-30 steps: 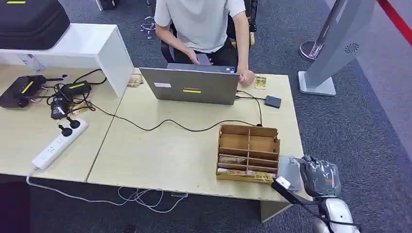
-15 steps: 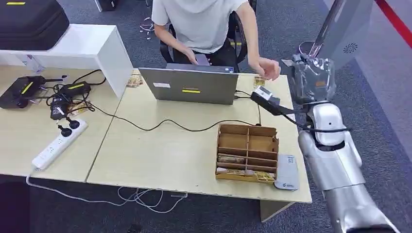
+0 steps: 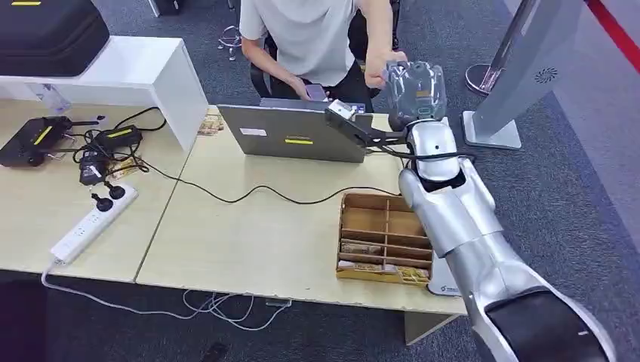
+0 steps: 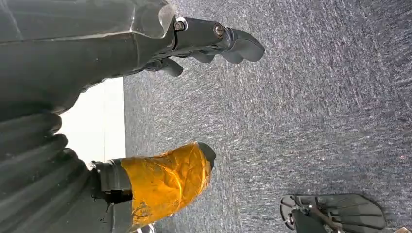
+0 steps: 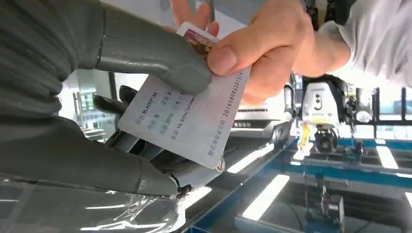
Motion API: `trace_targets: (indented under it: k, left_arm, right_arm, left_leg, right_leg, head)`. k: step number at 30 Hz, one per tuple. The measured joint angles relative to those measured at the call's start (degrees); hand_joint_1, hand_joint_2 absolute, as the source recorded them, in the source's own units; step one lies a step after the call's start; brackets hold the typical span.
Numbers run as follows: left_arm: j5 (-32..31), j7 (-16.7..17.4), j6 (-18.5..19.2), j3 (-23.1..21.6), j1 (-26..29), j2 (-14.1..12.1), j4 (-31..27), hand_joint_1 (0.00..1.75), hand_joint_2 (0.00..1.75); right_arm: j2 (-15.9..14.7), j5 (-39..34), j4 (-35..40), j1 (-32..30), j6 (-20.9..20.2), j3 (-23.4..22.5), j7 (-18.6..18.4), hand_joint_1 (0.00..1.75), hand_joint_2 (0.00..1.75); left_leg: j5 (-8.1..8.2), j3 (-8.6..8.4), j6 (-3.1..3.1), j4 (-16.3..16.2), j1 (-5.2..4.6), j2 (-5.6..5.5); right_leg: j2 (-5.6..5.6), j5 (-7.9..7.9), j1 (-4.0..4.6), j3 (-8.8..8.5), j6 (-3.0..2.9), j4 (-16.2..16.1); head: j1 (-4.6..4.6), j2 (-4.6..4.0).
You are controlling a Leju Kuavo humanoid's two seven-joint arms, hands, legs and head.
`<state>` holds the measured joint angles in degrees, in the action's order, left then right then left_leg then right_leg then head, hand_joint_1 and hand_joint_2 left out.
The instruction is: Pass the card to the sensor for recognition and then transmit it.
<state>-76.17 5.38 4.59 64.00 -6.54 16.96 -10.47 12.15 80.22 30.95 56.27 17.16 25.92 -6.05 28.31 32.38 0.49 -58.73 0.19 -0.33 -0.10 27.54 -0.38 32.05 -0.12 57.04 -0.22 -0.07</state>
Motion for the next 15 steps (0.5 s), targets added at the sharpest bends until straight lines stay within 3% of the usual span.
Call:
trace_targets:
  k: [5,6,15]
  left_arm:
    - [0.0,0.0,0.0,-0.1,0.0,0.0,0.0,0.00,1.75]
    - [0.0,0.0,0.0,-0.1,0.0,0.0,0.0,0.00,1.75]
    - [-0.5,0.5,0.5,-0.1,0.0,0.0,0.0,0.00,1.75]
  right_arm:
    - [0.2,0.0,-1.8,0.1,0.0,0.2,-0.2,1.75,1.75]
    - [0.3,0.0,-2.0,0.1,0.0,0.2,-0.2,0.00,0.00]
    - [1.5,-3.2,-3.6,0.1,2.8,0.2,3.3,0.00,0.00]
  left_leg:
    - [0.00,0.10,0.01,0.0,-0.01,-0.02]
    - [0.01,0.12,0.01,0.0,-0.01,-0.03]
    - [0.13,0.17,0.02,0.0,0.03,-0.02]
  right_leg:
    - [-0.01,0.00,0.00,0.07,0.01,0.0]
    - [-0.01,0.00,0.00,0.08,0.01,0.0]
    - [0.01,0.12,0.01,0.19,-0.03,-0.1]
  head:
    - [0.00,0.00]
    - [0.00,0.00]
    - [0.00,0.00]
